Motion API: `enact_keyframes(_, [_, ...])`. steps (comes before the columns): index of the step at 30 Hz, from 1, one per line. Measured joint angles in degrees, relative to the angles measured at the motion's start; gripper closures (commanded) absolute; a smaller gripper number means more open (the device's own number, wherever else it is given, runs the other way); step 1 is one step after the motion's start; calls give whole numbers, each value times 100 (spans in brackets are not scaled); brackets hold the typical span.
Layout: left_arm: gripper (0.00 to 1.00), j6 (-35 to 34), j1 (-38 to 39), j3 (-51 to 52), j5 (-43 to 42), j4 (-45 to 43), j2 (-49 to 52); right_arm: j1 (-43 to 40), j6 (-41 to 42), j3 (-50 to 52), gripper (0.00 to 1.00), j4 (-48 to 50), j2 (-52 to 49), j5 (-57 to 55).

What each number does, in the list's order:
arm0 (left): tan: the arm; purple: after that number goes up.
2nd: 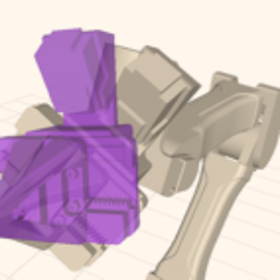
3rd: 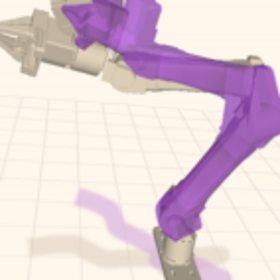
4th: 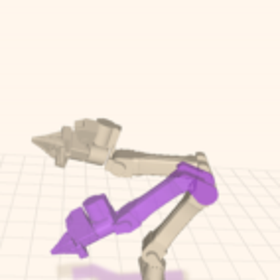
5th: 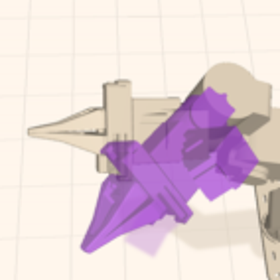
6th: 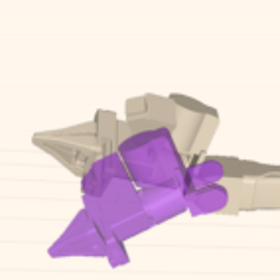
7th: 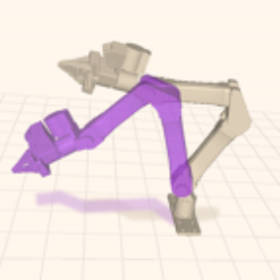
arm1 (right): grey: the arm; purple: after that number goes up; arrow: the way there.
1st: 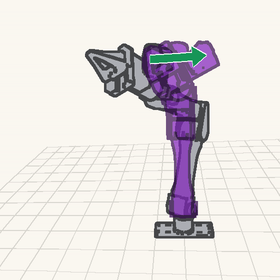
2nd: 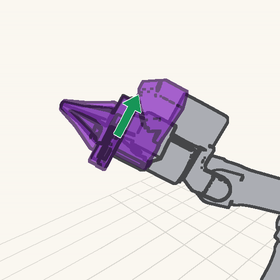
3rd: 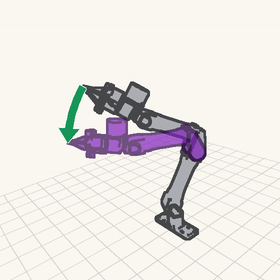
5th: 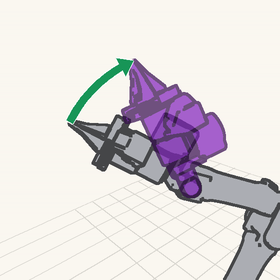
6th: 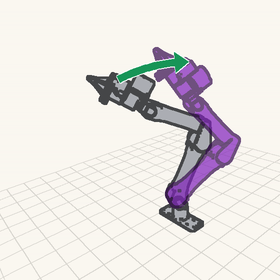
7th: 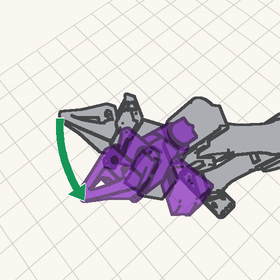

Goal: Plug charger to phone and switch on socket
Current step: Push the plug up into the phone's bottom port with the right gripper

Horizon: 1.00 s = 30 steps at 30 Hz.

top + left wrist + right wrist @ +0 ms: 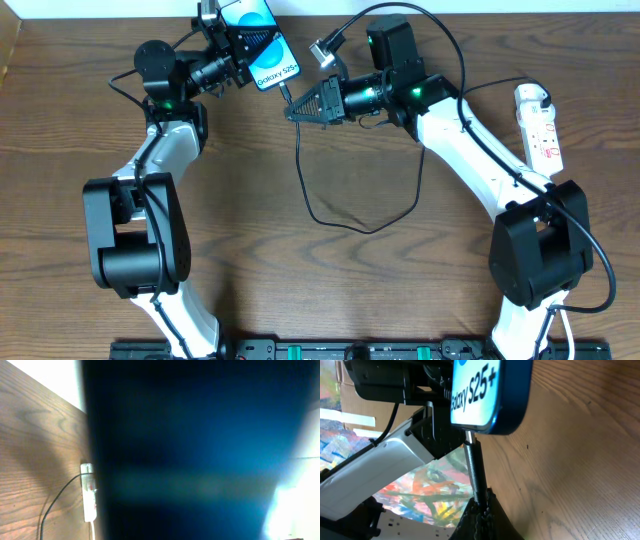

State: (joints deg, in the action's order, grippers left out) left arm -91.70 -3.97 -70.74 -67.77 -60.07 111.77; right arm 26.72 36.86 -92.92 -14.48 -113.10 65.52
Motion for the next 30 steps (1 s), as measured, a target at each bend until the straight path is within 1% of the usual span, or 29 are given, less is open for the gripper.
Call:
enact_keyframes(5, [92, 0, 0, 0, -7, 0, 0, -2, 26, 0, 99, 39, 0, -26])
enact_keyframes(17, [93, 39, -15, 0, -105, -2, 0, -2, 404, 0, 99, 496, 0, 46])
enact_keyframes(30, [93, 42, -15, 0, -136, -2, 0, -2, 485, 0, 99, 514, 0, 22])
